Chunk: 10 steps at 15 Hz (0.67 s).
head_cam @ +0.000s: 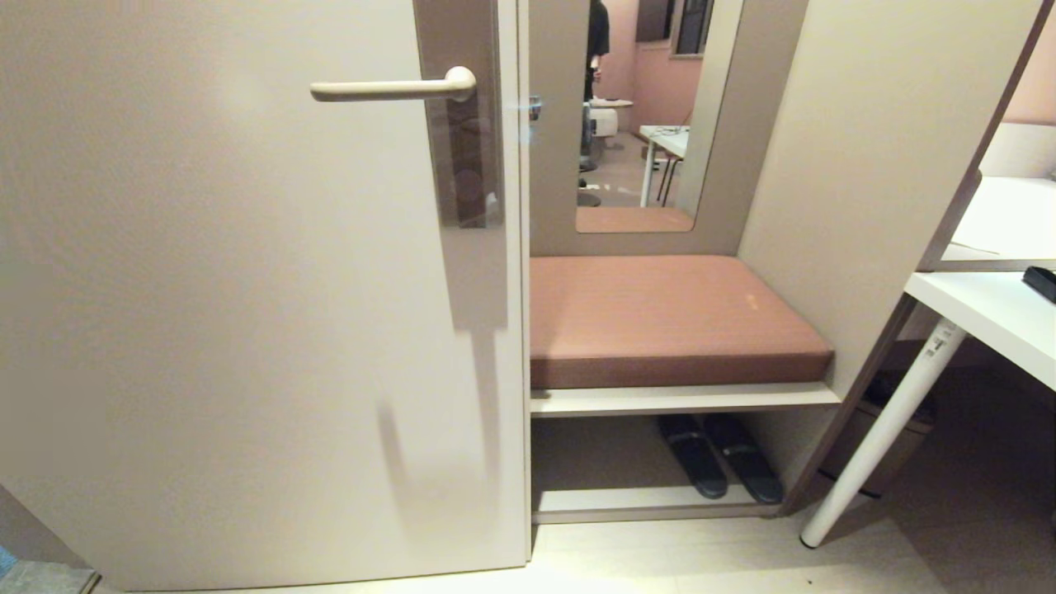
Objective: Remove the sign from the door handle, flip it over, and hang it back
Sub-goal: Hand it to the other hand
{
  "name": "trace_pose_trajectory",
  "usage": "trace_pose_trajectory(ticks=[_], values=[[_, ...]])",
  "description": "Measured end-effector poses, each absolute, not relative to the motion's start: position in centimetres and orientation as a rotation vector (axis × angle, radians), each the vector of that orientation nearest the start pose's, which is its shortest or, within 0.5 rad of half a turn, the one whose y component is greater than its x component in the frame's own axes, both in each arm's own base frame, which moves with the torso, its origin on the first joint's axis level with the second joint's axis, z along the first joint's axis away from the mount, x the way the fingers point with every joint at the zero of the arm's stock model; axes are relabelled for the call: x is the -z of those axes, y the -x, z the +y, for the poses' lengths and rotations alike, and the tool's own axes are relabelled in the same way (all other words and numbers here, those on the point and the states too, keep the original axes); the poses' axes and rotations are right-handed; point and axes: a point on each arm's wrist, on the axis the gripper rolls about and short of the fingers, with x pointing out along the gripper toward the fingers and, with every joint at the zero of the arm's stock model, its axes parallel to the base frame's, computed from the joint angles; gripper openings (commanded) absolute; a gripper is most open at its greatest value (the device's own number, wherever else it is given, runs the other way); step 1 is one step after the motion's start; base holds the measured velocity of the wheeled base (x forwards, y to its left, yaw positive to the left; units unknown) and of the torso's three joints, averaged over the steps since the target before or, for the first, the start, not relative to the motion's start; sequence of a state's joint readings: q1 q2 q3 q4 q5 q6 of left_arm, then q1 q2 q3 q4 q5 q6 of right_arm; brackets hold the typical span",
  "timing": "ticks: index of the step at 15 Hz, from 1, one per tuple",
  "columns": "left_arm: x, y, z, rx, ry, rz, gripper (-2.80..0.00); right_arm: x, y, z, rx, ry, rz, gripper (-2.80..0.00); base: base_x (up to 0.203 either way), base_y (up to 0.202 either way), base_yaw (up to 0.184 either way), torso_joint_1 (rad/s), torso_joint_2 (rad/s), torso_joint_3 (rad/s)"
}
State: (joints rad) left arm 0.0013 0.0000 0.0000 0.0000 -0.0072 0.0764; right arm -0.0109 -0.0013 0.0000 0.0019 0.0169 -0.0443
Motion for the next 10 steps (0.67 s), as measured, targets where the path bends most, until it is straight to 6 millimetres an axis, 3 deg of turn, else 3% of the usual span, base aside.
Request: trace_pose_trajectory(ticks=[10], values=[[-7.55, 2.28, -0.02, 0.006, -0.076, 0.000, -2.80, -7.99, 2.43, 0.05, -0.001, 0.022, -0.001, -2.80, 0.000, 0.000, 0.000, 0.000, 0.00, 0.000]])
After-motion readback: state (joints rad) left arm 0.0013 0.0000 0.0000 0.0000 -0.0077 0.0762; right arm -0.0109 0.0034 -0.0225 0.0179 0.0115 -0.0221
